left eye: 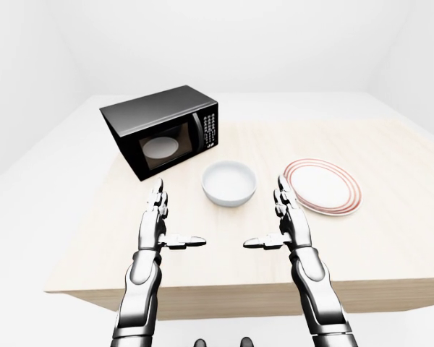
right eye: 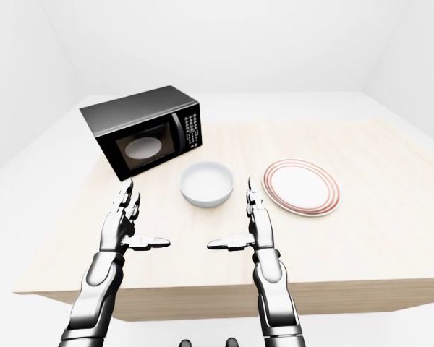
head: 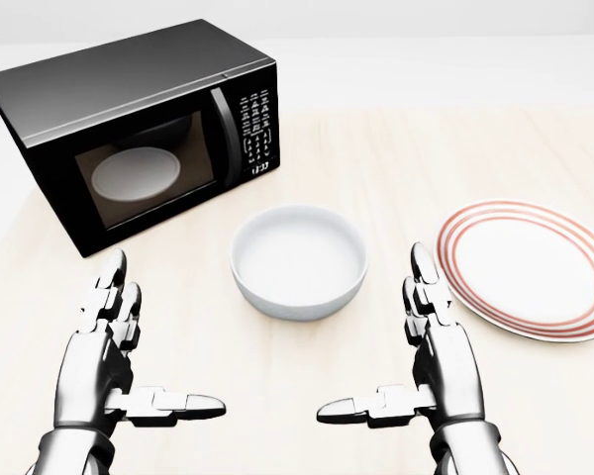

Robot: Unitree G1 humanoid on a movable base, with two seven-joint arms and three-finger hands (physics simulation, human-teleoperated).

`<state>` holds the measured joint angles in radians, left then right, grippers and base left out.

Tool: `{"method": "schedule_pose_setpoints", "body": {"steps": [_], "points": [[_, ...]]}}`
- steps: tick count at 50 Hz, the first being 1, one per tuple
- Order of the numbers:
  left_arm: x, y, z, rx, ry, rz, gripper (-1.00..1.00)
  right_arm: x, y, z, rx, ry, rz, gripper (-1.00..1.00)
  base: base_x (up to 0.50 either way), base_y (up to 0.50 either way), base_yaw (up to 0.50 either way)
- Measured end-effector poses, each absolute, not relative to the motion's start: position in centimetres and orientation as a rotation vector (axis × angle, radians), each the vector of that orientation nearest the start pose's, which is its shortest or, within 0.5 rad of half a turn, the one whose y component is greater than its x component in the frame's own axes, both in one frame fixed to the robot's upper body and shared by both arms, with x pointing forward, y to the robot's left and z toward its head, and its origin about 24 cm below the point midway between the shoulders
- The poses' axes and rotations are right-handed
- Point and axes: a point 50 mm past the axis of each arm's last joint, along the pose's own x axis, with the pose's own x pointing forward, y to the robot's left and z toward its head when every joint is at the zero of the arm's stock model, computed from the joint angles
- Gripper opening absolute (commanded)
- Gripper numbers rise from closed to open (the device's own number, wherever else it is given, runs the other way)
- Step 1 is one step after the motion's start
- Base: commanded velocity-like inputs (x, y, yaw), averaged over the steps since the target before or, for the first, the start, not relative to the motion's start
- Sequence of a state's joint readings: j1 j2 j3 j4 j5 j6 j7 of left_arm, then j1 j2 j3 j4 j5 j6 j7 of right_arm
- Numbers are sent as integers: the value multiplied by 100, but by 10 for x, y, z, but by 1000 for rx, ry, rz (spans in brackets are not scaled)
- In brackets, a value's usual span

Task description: Pick up the white bowl and put it on the plate.

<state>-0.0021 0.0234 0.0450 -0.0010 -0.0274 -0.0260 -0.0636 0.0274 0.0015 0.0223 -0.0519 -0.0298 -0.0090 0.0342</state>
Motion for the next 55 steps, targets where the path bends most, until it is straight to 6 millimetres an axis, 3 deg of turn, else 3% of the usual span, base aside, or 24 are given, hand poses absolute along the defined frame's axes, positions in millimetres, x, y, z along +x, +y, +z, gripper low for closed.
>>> {"method": "schedule_pose_setpoints", "body": {"steps": [24, 36, 55], "points": [[254, 161, 45, -3, -31, -20, 100, 248, -142, 46, -31, -33, 51, 100, 28, 0, 0], [254, 161, 46, -4, -33, -20, 100, 249, -144, 47, -56, -33, 44, 100, 4, 0, 0], [254, 161, 45, -3, -32, -20, 100, 256, -150, 68, -289, -85, 54, 100, 0, 0, 0]]}}
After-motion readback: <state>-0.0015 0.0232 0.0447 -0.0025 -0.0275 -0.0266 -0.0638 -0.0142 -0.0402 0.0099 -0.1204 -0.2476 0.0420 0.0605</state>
